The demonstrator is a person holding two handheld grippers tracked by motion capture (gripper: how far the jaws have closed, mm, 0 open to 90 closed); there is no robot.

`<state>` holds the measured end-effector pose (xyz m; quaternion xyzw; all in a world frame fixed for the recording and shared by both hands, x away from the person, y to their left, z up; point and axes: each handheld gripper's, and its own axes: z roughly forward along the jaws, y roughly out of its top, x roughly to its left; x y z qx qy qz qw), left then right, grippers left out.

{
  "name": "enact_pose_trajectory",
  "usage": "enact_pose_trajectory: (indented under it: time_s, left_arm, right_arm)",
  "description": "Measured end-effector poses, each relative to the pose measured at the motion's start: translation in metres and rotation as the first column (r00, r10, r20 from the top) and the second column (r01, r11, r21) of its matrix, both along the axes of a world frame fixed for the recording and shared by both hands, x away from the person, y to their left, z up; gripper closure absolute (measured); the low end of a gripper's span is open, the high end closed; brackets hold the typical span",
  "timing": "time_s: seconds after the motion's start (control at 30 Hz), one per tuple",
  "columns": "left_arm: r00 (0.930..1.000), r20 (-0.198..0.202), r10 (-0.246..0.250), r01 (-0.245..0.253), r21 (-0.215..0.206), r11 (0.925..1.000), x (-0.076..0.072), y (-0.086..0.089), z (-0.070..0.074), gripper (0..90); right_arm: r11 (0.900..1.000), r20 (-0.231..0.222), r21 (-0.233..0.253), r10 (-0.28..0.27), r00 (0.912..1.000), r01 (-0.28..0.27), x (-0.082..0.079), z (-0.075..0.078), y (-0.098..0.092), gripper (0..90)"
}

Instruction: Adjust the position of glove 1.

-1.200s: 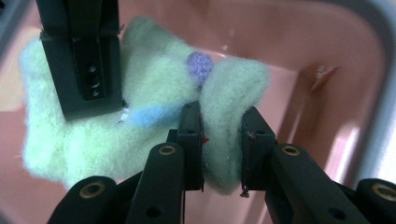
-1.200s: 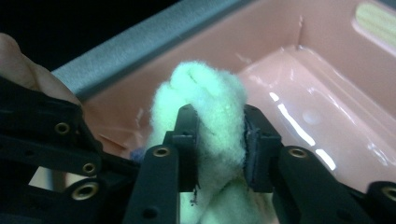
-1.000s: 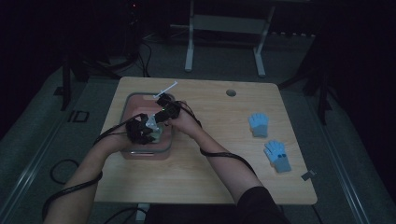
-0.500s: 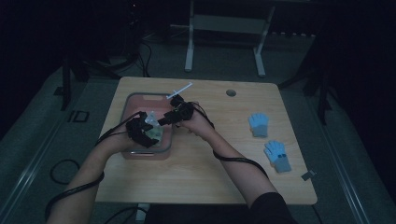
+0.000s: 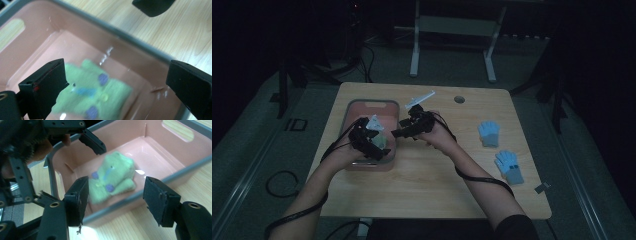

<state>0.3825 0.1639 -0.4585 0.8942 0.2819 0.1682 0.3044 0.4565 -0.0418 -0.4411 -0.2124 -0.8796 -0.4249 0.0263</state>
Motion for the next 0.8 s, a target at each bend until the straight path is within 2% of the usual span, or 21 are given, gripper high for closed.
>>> enact_pose_trajectory:
  time_s: [0.1,0.13,0.27,0.37,0.43,0.8]
  left_arm:
    - [0.9999,0.010,-0.005,0.005,-0.007,1.0000,-0.002,-0.003,0.001,2.7]
    - [0.9998,0.012,-0.014,0.014,-0.026,0.9996,-0.007,-0.010,0.002,2.7]
    - [0.9994,0.025,-0.023,0.023,-0.023,0.9995,-0.010,-0.015,0.004,2.7]
    - [0.9997,0.022,-0.012,0.014,-0.069,0.9976,-0.015,-0.025,0.005,2.7]
    - [0.9992,0.032,-0.023,0.025,-0.068,0.9974,-0.017,-0.030,0.006,2.7]
    - [0.9974,0.042,-0.058,0.062,-0.114,0.9915,-0.024,-0.053,0.007,2.7]
  right_arm:
    - [1.000,0.005,-0.004,-0.002,1.0000,0.002,0.000,0.000,-0.003,35.5]
    - [1.000,0.011,-0.004,-0.004,0.9999,0.004,-0.003,0.002,-0.012,31.2]
    - [1.000,0.014,-0.002,-0.002,0.9999,0.002,-0.004,0.002,-0.018,28.5]
    - [1.000,0.008,0.005,-0.001,1.0000,0.001,-0.007,0.001,-0.032,24.9]
    - [1.000,0.006,0.002,-0.001,1.0000,0.001,-0.009,0.000,-0.038,21.8]
    - [1.000,0.037,0.008,-0.019,0.9991,0.018,-0.012,-0.008,-0.071,21.1]
